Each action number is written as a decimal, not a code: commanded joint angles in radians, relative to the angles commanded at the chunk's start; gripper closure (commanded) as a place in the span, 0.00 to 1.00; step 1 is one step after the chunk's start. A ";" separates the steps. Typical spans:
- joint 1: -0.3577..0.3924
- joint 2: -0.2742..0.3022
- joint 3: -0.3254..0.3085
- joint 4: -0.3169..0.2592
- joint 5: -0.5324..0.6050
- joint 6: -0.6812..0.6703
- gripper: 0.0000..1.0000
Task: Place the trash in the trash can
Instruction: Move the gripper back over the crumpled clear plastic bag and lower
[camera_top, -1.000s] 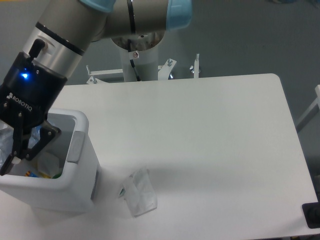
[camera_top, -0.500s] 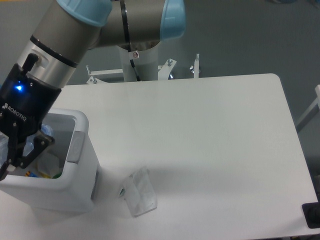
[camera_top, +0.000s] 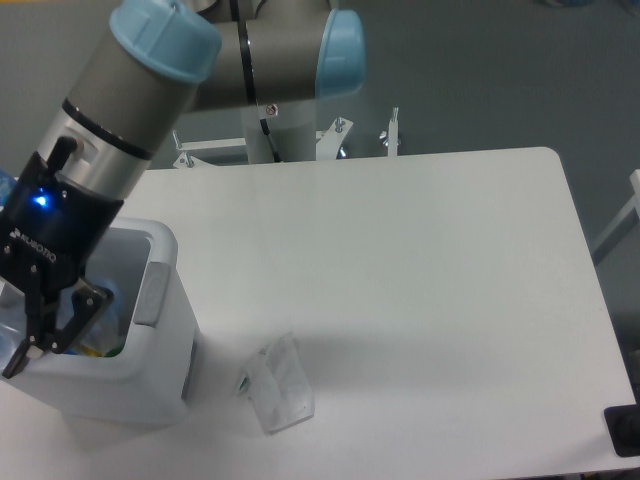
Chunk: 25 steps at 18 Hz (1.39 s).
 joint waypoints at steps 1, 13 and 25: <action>0.000 0.002 -0.003 0.000 0.002 0.000 0.09; 0.227 -0.041 -0.047 -0.006 0.060 -0.066 0.00; 0.232 -0.176 -0.184 -0.015 0.365 -0.075 0.00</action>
